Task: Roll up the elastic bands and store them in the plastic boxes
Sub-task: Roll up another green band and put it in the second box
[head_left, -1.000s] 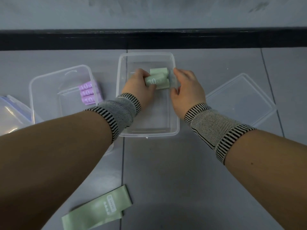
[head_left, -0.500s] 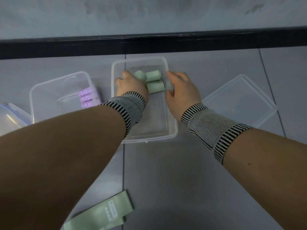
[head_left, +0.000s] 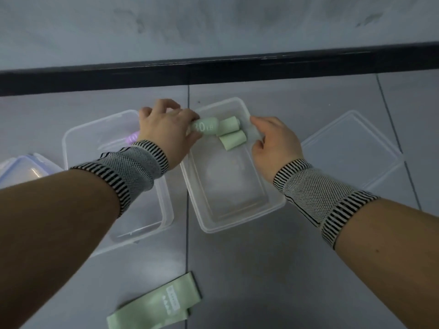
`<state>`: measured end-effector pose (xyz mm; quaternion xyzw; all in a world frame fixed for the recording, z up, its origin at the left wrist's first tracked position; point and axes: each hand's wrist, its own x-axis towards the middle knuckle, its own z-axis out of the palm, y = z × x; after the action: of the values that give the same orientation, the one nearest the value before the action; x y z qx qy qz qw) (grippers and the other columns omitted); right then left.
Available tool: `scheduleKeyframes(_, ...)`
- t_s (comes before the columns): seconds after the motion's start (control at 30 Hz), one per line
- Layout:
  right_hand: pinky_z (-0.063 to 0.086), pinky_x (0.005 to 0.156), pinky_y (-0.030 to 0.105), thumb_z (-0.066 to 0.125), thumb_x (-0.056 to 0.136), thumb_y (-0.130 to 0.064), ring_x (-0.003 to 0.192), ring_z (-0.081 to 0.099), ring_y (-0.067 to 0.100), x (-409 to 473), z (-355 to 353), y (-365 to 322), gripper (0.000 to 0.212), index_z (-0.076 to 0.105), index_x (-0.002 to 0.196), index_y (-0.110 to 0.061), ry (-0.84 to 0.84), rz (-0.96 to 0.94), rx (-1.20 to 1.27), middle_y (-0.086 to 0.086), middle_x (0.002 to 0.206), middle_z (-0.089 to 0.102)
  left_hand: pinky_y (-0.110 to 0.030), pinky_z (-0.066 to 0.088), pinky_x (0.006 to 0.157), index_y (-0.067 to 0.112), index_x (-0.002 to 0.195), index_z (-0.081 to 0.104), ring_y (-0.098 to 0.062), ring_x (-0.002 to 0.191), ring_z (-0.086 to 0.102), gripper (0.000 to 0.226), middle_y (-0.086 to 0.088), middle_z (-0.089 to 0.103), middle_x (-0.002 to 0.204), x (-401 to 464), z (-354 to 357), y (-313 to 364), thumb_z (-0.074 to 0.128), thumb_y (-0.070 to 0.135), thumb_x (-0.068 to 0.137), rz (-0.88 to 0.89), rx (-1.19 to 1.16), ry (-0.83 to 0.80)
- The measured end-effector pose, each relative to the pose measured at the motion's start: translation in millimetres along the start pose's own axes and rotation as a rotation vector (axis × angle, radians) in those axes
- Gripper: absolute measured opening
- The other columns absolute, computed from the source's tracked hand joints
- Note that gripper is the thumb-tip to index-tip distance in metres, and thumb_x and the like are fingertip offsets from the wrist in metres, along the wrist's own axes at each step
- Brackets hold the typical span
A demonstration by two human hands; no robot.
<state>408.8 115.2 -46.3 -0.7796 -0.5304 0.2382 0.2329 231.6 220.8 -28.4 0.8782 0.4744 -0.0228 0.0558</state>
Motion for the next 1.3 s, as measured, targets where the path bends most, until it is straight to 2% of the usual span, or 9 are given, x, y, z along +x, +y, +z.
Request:
scheduleKeyframes(0.17, 0.040, 0.087, 0.024, 0.059, 0.087, -0.016, 0.104, 0.053, 0.018, -7, 3, -21, 0.040, 0.056, 0.127, -0.013, 0.210, -0.119, 0.002, 0.004, 0.125, 0.054, -0.042, 0.024, 0.098, 0.024, 0.120, 0.060, -0.023, 0.127, 0.035, 0.039, -0.001, 0.064, 0.112, -22, 9, 2, 0.054, 0.046, 0.089, 0.003, -0.152, 0.082)
scheduleKeyframes(0.37, 0.050, 0.085, 0.026, 0.053, 0.094, -0.031, 0.098, 0.060, 0.011, -2, 40, -48, 0.040, 0.051, 0.133, -0.024, -0.124, 0.190, 0.559, -0.003, 0.116, 0.060, -0.039, 0.025, 0.098, 0.026, 0.119, 0.061, -0.021, 0.126, 0.037, 0.039, -0.002, 0.059, 0.114, -35, 7, 6, 0.053, 0.048, 0.089, -0.076, -0.269, 0.152)
scheduleKeyframes(0.43, 0.052, 0.091, 0.038, 0.055, 0.093, -0.030, 0.103, 0.063, 0.015, -1, 46, -48, 0.037, 0.053, 0.129, -0.022, -0.128, 0.278, 0.777, -0.001, 0.115, 0.064, -0.037, 0.025, 0.098, 0.026, 0.120, 0.061, -0.020, 0.126, 0.037, 0.039, -0.003, 0.057, 0.117, -36, 8, 3, 0.053, 0.049, 0.089, -0.091, -0.299, 0.153)
scheduleKeyframes(0.6, 0.056, 0.082, 0.031, 0.059, 0.092, -0.014, 0.100, 0.067, 0.018, -2, 51, -53, 0.037, 0.053, 0.128, -0.012, -0.102, 0.433, 1.137, 0.008, 0.115, 0.064, -0.040, 0.027, 0.099, 0.028, 0.120, 0.060, -0.019, 0.128, 0.034, 0.040, 0.003, 0.062, 0.113, -32, 11, 0, 0.047, 0.052, 0.090, -0.013, -0.278, 0.081)
scheduleKeyframes(0.73, 0.055, 0.079, 0.028, 0.060, 0.091, -0.010, 0.094, 0.067, 0.020, -6, 51, -54, 0.031, 0.060, 0.122, -0.009, 0.005, 0.545, 1.221, 0.012, 0.109, 0.068, -0.043, 0.032, 0.104, 0.029, 0.127, 0.056, -0.026, 0.125, 0.036, 0.062, -0.003, 0.053, 0.124, -24, 7, -2, 0.030, 0.065, 0.084, 0.025, -0.324, 0.024)
scheduleKeyframes(0.87, 0.055, 0.077, 0.025, 0.060, 0.090, -0.008, 0.086, 0.064, 0.017, -11, 47, -53, 0.036, 0.058, 0.126, -0.008, 0.023, 0.613, 1.250, 0.012, 0.109, 0.067, -0.038, 0.042, 0.099, 0.025, 0.139, 0.042, -0.028, 0.118, 0.050, 0.043, -0.008, 0.046, 0.137, -7, -3, -5, 0.044, 0.030, 0.097, -0.144, -0.280, -0.066)
scheduleKeyframes(1.0, 0.056, 0.081, 0.028, 0.067, 0.084, -0.001, 0.088, 0.066, 0.019, -22, 48, -49, 0.040, 0.055, 0.122, -0.005, 0.036, 0.699, 1.234, 0.010, 0.102, 0.065, -0.040, 0.051, 0.088, 0.019, 0.125, 0.056, -0.030, 0.103, 0.060, 0.033, -0.009, 0.064, 0.114, -9, -13, 1, 0.043, 0.020, 0.094, -0.208, -0.074, -0.193)
scheduleKeyframes(1.17, 0.057, 0.081, 0.034, 0.073, 0.078, -0.001, 0.075, 0.067, 0.020, -37, 55, -46, 0.021, 0.059, 0.071, -0.014, -0.044, 0.761, 1.087, 0.011, 0.080, 0.068, -0.034, 0.049, 0.087, 0.020, 0.115, 0.061, -0.026, 0.101, 0.060, 0.029, -0.002, 0.066, 0.109, -41, -8, 4, 0.051, 0.026, 0.089, -0.197, -0.127, -0.252)
scheduleKeyframes(1.3, 0.057, 0.082, 0.039, 0.073, 0.077, -0.002, 0.083, 0.069, 0.027, -41, 62, -38, 0.024, 0.059, 0.066, -0.018, -0.075, 0.762, 1.015, 0.011, 0.079, 0.068, -0.034, 0.050, 0.087, 0.022, 0.131, 0.046, -0.024, 0.101, 0.061, 0.047, 0.000, 0.067, 0.108, -58, -4, 2, 0.057, 0.038, 0.088, -0.166, -0.209, -0.275)
